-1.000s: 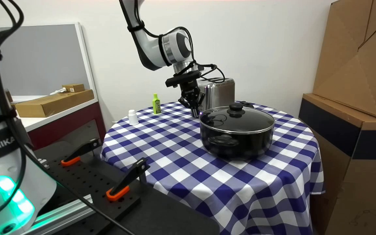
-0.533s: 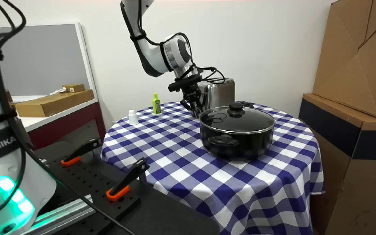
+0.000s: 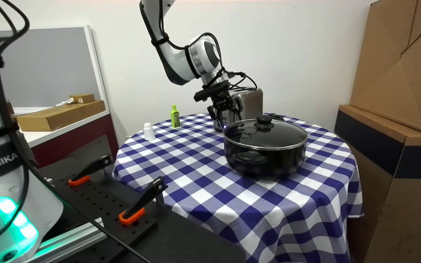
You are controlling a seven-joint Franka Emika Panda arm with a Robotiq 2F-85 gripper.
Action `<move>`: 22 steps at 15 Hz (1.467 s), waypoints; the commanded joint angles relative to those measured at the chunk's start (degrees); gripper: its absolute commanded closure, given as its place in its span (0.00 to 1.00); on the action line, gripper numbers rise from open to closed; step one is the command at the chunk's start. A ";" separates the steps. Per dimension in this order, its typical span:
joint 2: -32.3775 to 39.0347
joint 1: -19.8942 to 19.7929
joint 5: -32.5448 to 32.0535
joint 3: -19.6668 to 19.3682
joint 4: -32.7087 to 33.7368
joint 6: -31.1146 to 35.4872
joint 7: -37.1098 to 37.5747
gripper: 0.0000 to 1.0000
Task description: Pick up the lid and put it on the pot, then turn on and off the toaster
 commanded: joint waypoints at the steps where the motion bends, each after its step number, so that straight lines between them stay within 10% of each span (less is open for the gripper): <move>1: 1.35 2.09 -0.33 -2.23 0.51 1.60 3.56 0.00; 22: 6.67 8.58 -0.77 -8.62 4.36 3.41 10.63 0.00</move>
